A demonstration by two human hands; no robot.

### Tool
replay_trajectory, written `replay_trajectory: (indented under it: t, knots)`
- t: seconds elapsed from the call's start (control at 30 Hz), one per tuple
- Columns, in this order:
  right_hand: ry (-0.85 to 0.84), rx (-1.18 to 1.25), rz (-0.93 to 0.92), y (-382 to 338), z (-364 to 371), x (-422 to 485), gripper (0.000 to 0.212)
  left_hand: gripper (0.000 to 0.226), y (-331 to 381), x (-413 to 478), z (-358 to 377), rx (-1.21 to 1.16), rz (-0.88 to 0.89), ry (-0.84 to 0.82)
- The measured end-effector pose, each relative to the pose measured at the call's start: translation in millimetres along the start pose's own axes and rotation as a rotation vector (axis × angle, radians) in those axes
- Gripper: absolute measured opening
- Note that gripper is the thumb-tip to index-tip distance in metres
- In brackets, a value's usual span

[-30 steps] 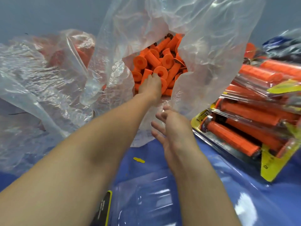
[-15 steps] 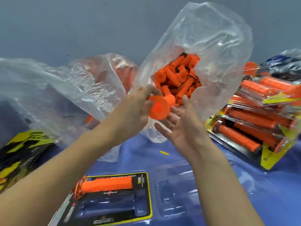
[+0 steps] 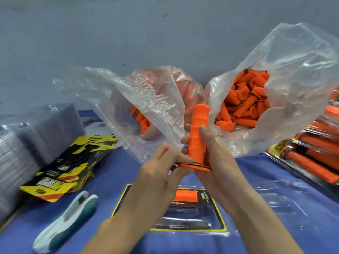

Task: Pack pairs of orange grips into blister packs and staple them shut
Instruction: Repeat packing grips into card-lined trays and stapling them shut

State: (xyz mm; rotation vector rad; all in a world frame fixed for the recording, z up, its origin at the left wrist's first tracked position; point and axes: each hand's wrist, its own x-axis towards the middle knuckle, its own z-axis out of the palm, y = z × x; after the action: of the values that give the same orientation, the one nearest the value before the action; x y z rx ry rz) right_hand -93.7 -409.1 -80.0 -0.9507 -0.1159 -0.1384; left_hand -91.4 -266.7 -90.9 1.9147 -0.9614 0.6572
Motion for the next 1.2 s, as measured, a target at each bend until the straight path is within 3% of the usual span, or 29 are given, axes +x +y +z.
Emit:
replay_trajectory:
  t: [0.17, 0.3, 0.6, 0.8, 1.03, 1.2]
  knots:
    - [-0.158, -0.114, 0.007, 4, 4, -7, 0.022, 0.023, -8, -9, -23, 0.078, -0.055, 0.100]
    - [-0.311, -0.266, 0.046, 9, 1, -15, 0.028, 0.015, -14, -13, -34, 0.086, -0.086, 0.129]
    - [-0.102, -0.267, 0.002, 22, 14, -17, 0.044, 0.020, -12, -14, -30, -0.109, -0.304, 0.152]
    - [-0.129, 0.006, 0.264, 25, 20, -20, 0.034, 0.015, -9, -7, -38, -0.374, -0.410, 0.168]
    - [-0.121, 0.141, 0.350, 29, 19, -20, 0.027, 0.015, -12, -7, -42, -0.381, -0.454, 0.105]
    - [-0.063, -0.033, 0.261, 32, 20, -18, 0.047, 0.011, -17, -11, -40, -0.259, -0.474, 0.048]
